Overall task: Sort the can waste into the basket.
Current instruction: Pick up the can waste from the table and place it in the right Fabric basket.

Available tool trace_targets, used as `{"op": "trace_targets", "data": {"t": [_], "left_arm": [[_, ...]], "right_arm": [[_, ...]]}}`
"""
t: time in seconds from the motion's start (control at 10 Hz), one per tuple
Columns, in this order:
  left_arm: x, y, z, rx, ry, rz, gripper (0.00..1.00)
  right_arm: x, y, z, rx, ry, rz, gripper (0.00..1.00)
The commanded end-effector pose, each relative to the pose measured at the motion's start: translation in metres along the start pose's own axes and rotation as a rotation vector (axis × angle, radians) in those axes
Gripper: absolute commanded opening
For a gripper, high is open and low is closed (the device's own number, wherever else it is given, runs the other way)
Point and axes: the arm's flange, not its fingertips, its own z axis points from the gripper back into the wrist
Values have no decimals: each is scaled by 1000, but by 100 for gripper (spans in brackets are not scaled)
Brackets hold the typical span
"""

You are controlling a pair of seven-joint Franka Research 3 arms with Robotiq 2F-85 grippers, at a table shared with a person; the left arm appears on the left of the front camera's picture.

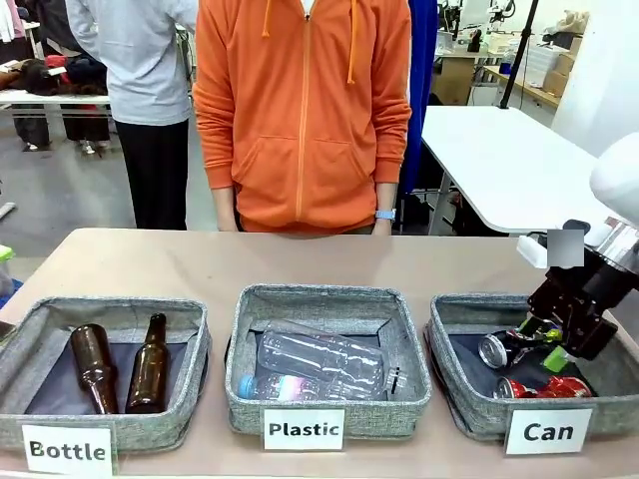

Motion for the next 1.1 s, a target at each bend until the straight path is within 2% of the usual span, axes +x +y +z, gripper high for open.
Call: {"op": "trace_targets", "data": {"t": [0.0,0.2,0.4,0.5,0.7,0.8,1.0], "left_arm": [[-3,-3,0,1,13,-9,100],[-3,-3,0,1,13,-9,100],[-3,-3,0,1,13,-9,100],[-3,-3,0,1,13,-9,100],[-3,-3,0,1,13,-9,100],[-3,-3,0,1,13,-9,100],[-3,-3,0,1,13,-9,100]], "right_arm": [[2,-1,10,46,-42,-13,100],[-3,9,26,233,-233,-84,100],[-1,24,52,313,-524,-358,100],[-2,33,63,315,-621,-490,100],[-10,35,78,427,-757,-636,100],[-17,25,83,516,-855,-710,100],[-27,1,84,585,-959,-826,100]]}}
